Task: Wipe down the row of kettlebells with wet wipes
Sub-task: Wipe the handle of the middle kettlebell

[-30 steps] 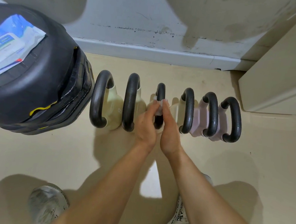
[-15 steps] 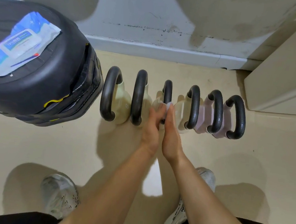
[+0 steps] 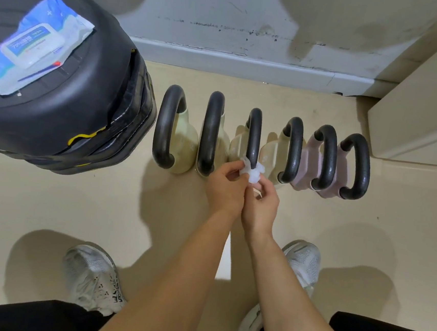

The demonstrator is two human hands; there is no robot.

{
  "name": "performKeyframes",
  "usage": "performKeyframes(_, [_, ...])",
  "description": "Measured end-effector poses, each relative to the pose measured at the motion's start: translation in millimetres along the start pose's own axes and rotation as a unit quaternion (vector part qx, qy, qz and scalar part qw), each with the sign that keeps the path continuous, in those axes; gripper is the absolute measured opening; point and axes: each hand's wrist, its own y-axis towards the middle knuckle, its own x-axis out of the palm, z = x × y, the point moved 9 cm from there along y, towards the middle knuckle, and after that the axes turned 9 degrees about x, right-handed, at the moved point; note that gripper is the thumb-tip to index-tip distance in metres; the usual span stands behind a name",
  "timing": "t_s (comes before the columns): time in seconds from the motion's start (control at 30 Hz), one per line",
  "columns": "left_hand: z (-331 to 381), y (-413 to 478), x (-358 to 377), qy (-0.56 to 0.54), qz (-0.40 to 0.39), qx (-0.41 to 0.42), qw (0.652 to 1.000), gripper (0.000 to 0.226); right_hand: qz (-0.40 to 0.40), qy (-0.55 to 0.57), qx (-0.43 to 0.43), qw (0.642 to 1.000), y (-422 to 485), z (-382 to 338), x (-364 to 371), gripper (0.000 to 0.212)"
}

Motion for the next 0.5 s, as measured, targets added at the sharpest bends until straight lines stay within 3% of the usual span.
performKeyframes(0.17, [0, 8, -2, 0.049, -0.002, 0.036, 0.998, 0.016, 0.034, -0.151, -0.111, 0.982, 12, -27, -4, 0.030])
performKeyframes(0.3, [-3, 9, 3, 0.083, -0.010, 0.063, 0.994, 0.021, 0.044, -0.157, -0.171, 0.972, 4, -39, -4, 0.046])
performKeyframes(0.5, [-13, 18, 1, 0.140, 0.001, 0.074, 0.987, 0.010, 0.038, -0.243, -0.213, 0.946, 8, -30, 6, 0.028])
